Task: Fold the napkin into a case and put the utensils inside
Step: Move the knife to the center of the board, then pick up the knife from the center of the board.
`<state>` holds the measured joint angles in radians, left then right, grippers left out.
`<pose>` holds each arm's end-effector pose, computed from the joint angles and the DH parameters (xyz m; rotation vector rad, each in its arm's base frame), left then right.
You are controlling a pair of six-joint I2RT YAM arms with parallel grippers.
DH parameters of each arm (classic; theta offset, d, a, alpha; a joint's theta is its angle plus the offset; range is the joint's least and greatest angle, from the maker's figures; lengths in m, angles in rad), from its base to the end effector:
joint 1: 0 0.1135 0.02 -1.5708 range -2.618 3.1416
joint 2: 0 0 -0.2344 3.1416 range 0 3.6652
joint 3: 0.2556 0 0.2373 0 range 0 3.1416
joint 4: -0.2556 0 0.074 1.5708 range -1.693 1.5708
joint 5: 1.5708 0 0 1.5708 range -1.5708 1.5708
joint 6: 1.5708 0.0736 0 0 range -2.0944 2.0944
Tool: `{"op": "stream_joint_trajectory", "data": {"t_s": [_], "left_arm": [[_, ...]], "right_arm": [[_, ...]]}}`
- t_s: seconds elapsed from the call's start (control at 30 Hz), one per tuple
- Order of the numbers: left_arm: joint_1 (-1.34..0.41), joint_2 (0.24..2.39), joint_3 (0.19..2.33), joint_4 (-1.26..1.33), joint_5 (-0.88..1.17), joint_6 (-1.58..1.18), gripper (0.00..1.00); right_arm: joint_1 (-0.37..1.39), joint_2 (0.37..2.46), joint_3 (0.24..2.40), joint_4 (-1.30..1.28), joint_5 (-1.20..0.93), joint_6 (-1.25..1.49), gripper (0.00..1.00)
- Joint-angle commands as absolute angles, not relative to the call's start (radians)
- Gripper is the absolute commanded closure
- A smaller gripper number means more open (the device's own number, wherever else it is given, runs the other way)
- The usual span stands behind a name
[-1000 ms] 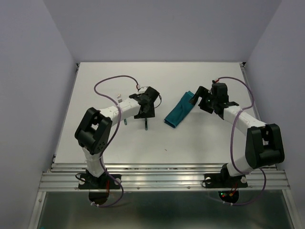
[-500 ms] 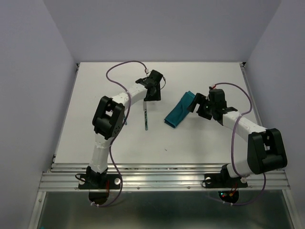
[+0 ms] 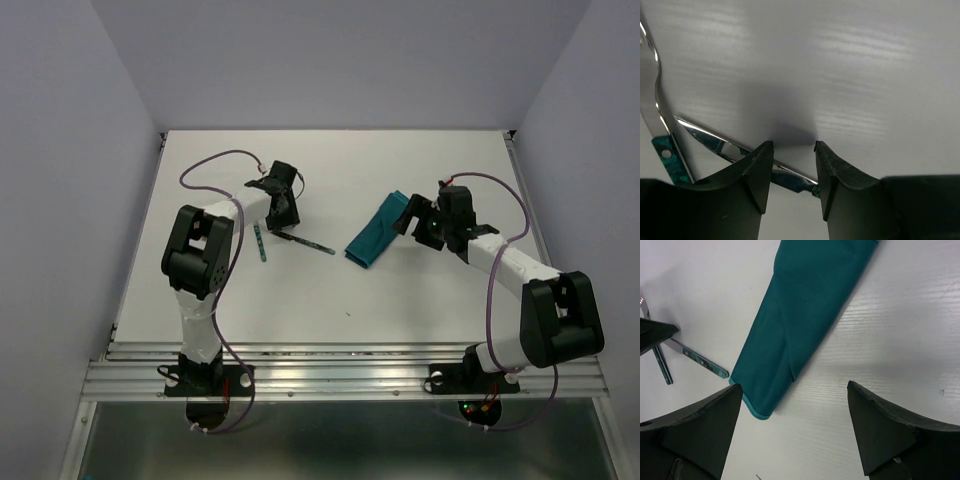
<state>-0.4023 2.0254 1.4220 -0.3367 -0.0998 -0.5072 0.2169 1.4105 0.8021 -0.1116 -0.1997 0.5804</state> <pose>0.4012 -0.1627 0.1243 -0.1732 2.5159 -0.2482 0.3046 0.0821 0.1665 0.3206 2.3359 0.6317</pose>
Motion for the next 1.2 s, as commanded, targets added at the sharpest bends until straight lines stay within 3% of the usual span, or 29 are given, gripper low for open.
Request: {"op": "stream_joint_trajectory", "data": {"t_s": [0.0,0.13,0.3,0.37,0.43,0.57,0.67,0.93,1.03,1.17], "left_arm": [[-0.428,1.910,1.284,-0.368,-0.084,-0.528,0.50],[-0.488,1.818,1.292,-0.411,-0.150,-0.438,0.49],[-0.609,1.753,1.325,-0.480,-0.252,-0.324,0.40],[-0.655,1.759,1.321,-0.512,-0.293,-0.279,0.31],[-0.676,1.770,1.312,-0.515,-0.301,-0.252,0.16],[-0.683,1.787,1.304,-0.486,-0.319,-0.216,0.05],[-0.683,1.818,1.334,-0.460,-0.342,-0.189,0.03],[-0.652,1.957,1.434,-0.466,-0.287,-0.103,0.09],[-0.634,1.987,1.447,-0.456,-0.265,-0.086,0.17],[-0.577,2.008,1.451,-0.420,-0.189,-0.077,0.35]], "right_arm": [[0.227,1.414,0.810,-0.078,-0.206,0.584,0.09],[0.227,1.416,0.816,-0.084,-0.199,0.581,0.09],[0.227,1.402,0.815,-0.094,-0.192,0.583,0.09],[0.227,1.397,0.811,-0.092,-0.190,0.587,0.09],[0.227,1.397,0.811,-0.092,-0.192,0.588,0.10],[0.227,1.410,0.816,-0.092,-0.196,0.588,0.09],[0.227,1.413,0.821,-0.094,-0.196,0.588,0.09],[0.227,1.407,0.818,-0.101,-0.192,0.584,0.09],[0.227,1.408,0.808,-0.098,-0.187,0.583,0.09],[0.227,1.420,0.813,-0.098,-0.193,0.581,0.09]]}}
